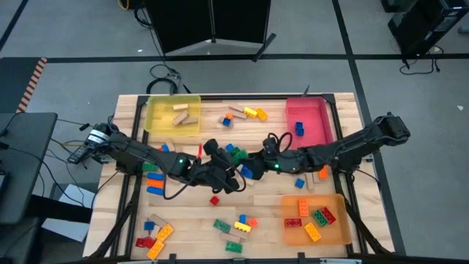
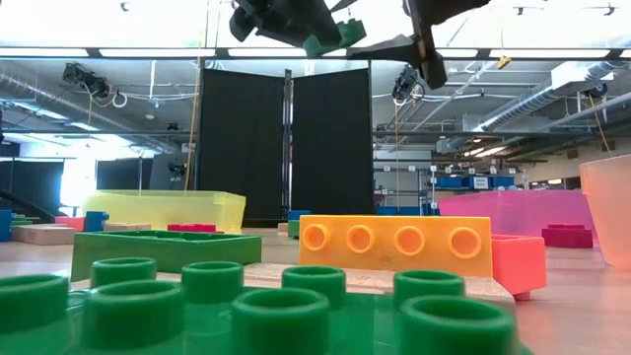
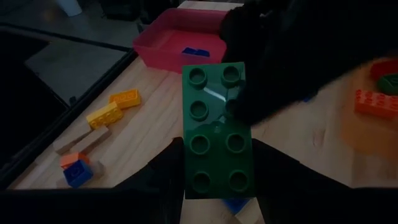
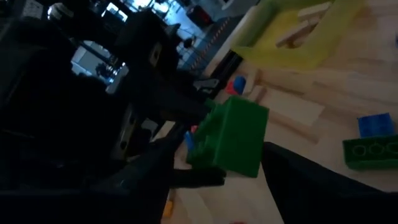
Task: Sort blocks by size
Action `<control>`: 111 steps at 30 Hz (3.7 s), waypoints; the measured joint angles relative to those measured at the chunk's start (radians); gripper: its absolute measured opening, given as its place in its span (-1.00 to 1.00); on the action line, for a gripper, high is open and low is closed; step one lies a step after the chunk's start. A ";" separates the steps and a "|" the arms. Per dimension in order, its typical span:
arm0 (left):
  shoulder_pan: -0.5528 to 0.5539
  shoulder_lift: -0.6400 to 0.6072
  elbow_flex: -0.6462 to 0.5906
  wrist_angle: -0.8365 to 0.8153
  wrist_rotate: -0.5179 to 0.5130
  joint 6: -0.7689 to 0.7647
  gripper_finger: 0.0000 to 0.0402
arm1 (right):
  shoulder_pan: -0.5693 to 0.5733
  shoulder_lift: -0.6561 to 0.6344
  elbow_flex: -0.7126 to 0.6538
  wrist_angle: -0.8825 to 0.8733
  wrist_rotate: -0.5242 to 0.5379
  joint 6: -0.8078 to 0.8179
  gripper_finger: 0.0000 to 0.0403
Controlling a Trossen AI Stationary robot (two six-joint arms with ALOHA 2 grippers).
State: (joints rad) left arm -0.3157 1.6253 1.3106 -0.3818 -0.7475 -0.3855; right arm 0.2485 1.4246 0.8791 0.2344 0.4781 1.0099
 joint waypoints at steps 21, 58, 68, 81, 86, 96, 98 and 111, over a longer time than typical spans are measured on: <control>0.043 0.001 0.000 0.052 0.135 0.127 0.19 | -0.041 -0.021 0.000 -0.027 -0.127 -0.132 -0.45; 0.044 -0.018 0.000 0.101 0.139 0.198 0.22 | 0.744 -0.126 0.000 -1.091 -0.601 0.961 -0.45; 0.043 -0.018 0.000 0.100 0.139 0.198 0.22 | 0.768 0.096 0.000 -1.025 -0.693 0.951 -0.45; 0.015 -0.018 0.000 0.083 0.139 0.197 0.22 | 0.767 0.087 0.000 -0.964 -0.633 0.993 0.28; -0.040 -0.034 0.000 -0.002 0.140 0.103 0.22 | 0.767 0.017 0.000 -0.964 -0.564 1.060 0.38; -0.092 -0.034 -0.043 -0.349 0.206 -0.330 0.21 | 0.760 -0.114 0.000 -0.974 -0.316 1.108 0.31; -0.092 -0.031 -0.093 -0.319 0.267 -0.380 0.21 | 0.750 -0.125 0.000 -0.975 -0.287 1.099 0.29; -0.061 -0.031 -0.326 0.014 0.455 -0.638 0.24 | 0.715 -0.123 0.000 -0.968 -0.285 1.056 0.18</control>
State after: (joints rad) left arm -0.3768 1.5940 0.9844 -0.3679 -0.2922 -1.0238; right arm 0.9634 1.3014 0.8794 -0.7337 0.1936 2.0655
